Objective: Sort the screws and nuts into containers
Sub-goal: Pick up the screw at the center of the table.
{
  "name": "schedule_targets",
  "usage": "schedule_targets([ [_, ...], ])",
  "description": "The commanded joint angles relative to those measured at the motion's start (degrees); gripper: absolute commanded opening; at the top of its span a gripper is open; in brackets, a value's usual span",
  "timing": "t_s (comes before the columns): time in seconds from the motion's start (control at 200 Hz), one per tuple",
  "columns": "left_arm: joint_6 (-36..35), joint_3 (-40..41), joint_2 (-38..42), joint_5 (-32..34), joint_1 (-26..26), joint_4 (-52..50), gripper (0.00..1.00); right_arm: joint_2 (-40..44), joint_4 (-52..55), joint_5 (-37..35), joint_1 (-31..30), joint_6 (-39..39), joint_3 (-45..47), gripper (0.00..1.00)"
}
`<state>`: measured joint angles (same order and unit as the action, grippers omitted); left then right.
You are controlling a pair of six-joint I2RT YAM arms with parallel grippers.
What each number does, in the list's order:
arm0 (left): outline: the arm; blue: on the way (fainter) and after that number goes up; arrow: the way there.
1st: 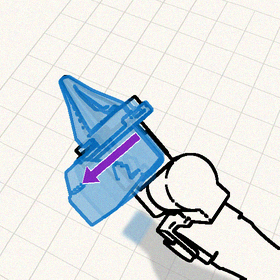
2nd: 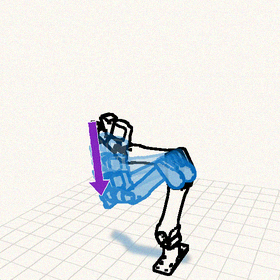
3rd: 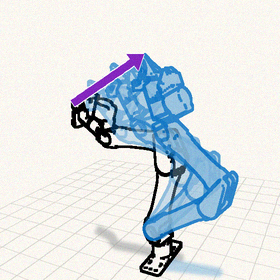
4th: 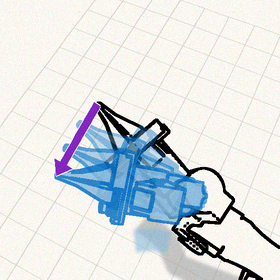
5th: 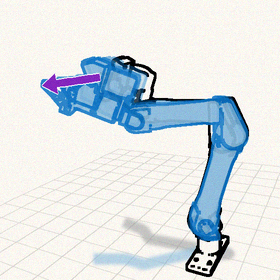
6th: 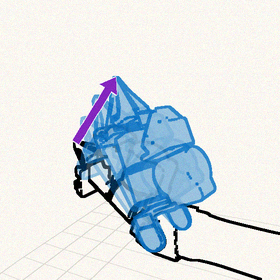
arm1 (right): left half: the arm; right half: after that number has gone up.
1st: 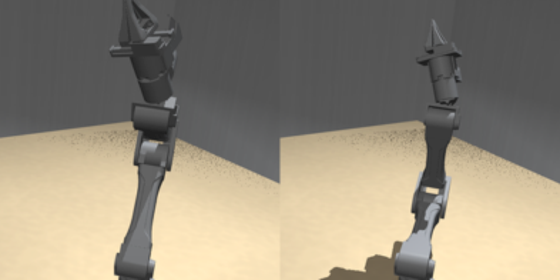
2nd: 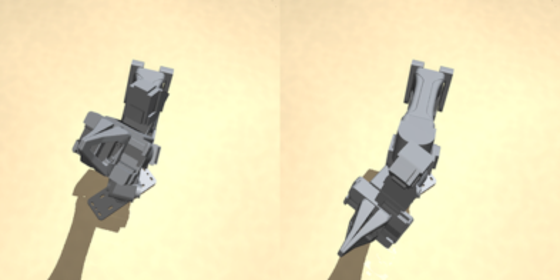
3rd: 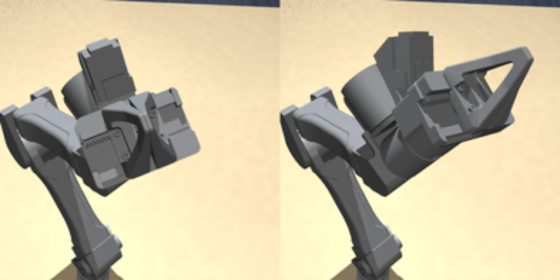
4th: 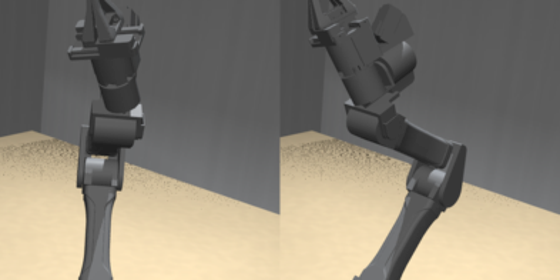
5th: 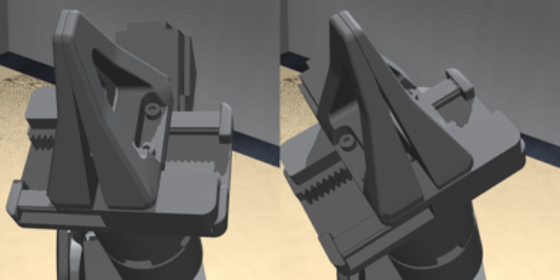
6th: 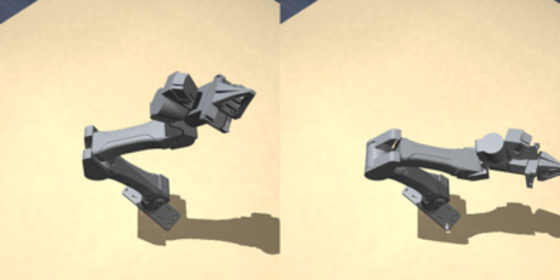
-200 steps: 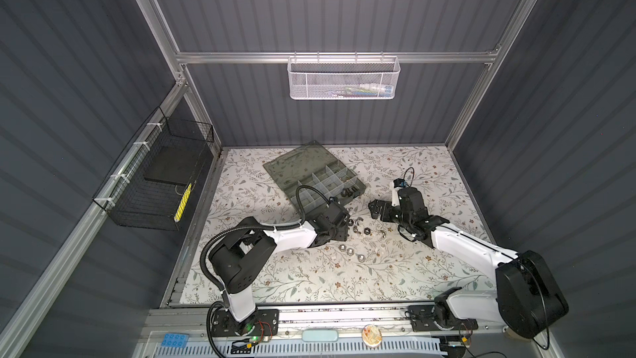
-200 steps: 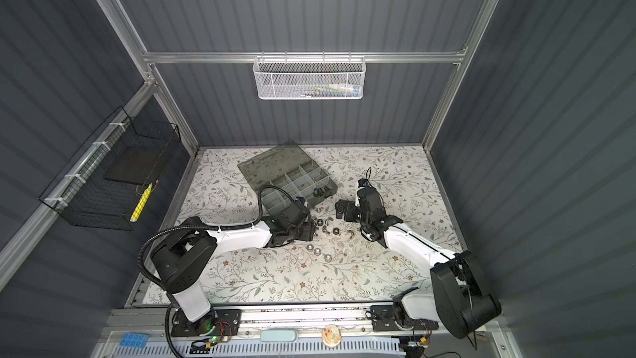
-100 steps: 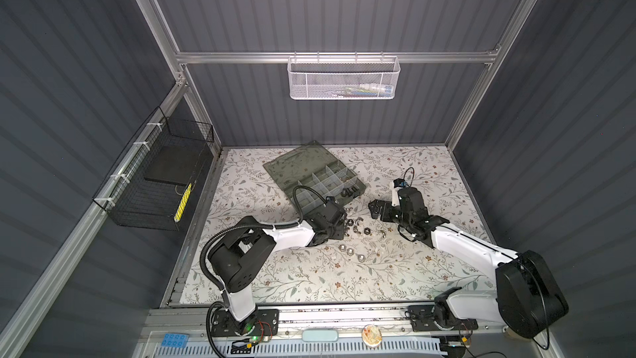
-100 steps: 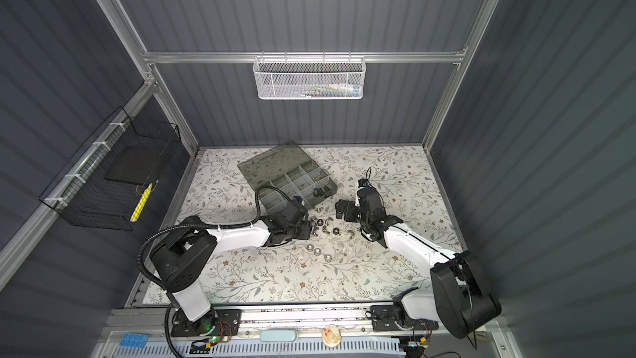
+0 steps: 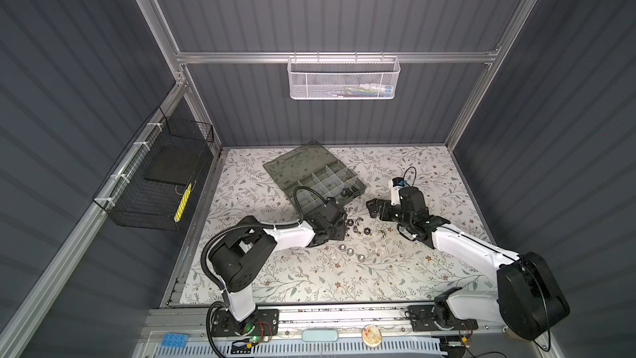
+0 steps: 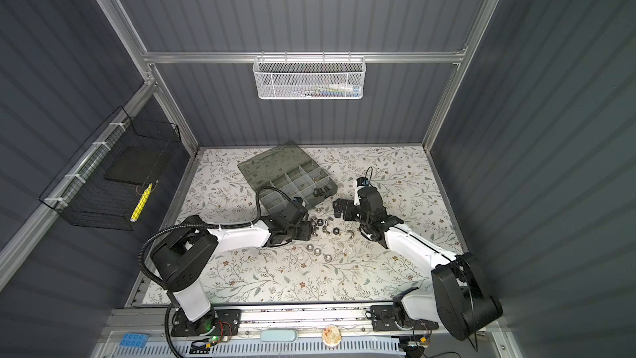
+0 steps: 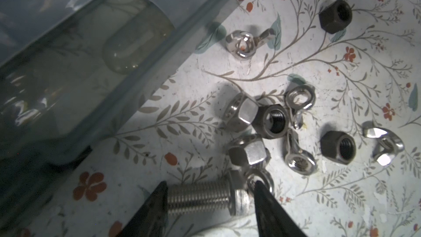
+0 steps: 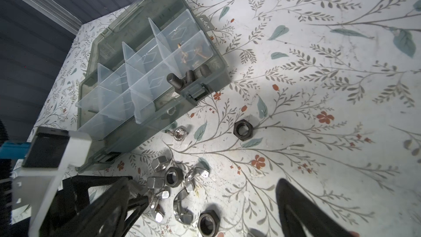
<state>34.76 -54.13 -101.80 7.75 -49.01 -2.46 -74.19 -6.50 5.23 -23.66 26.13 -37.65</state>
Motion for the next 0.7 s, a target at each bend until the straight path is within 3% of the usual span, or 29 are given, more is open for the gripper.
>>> schedule_targets([
  [0.0, -0.14, 1.39, 0.31, -0.2, 0.4, -1.11, 0.55, 0.97, -1.85, 1.13, 0.06, 0.05, 0.69, 0.99],
  [0.12, -0.46, 0.98, -0.71, -1.25, 0.38, -0.68, 0.42, 1.05, -2.34, 2.5, 0.02, -0.02, 0.81, 0.99],
  [0.57, -4.55, -6.24, 6.23, 1.64, 1.21, -8.97, 0.44, 3.82, -8.46, 9.58, -2.68, -1.8, 3.01, 0.99],
  [0.695, -3.2, -7.35, 8.68, -2.13, 5.51, -9.79, 0.44, 4.52, -8.88, 9.48, -2.87, -2.05, 3.46, 0.99],
])
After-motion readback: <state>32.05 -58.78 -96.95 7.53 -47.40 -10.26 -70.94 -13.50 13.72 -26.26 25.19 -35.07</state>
